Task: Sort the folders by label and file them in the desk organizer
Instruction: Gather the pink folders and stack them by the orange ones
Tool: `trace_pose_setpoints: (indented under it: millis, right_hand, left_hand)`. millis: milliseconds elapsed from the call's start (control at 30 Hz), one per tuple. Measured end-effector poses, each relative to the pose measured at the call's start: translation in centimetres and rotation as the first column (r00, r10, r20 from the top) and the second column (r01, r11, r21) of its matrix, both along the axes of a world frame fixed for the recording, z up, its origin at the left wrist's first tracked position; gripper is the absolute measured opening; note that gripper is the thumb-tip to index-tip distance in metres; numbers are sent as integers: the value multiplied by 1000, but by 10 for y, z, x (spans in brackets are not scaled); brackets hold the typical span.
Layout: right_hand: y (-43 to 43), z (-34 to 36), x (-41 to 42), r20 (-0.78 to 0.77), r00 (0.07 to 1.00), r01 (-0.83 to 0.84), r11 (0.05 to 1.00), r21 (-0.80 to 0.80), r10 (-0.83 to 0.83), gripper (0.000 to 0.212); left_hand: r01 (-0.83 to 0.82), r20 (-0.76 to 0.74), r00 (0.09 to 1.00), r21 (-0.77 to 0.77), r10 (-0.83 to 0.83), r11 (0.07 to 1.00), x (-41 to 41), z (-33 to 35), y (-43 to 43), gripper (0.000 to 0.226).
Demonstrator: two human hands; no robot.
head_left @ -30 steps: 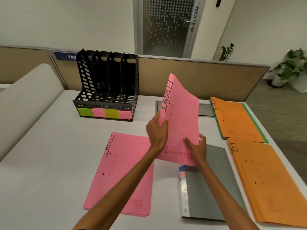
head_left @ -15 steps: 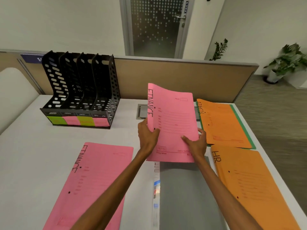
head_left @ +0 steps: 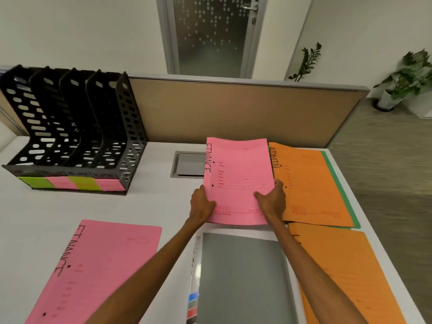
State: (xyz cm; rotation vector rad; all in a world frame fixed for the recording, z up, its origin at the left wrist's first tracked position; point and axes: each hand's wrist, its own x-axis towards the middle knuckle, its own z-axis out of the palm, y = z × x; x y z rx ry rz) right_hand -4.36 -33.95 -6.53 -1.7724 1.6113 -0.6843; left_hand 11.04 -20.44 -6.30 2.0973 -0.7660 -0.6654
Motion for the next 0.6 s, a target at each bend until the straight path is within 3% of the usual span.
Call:
trace_pose_setpoints:
  millis: [200, 433, 600]
  right_hand:
    - [-8, -23, 7, -312, 939, -153, 988, -7, 144, 79]
    - [11, -45, 15, -326, 889, -349, 937, -25, 322, 47]
    - [15, -42, 14, -376, 855, -386, 923, 0, 358, 49]
  left_hand:
    - [-1, 53, 999, 168, -8, 986, 8, -25, -18, 37]
    - [-4, 398, 908, 328, -134, 945, 5, -30, -19, 45]
    - [104, 306, 936, 236, -176, 966, 2, -33, -9, 55]
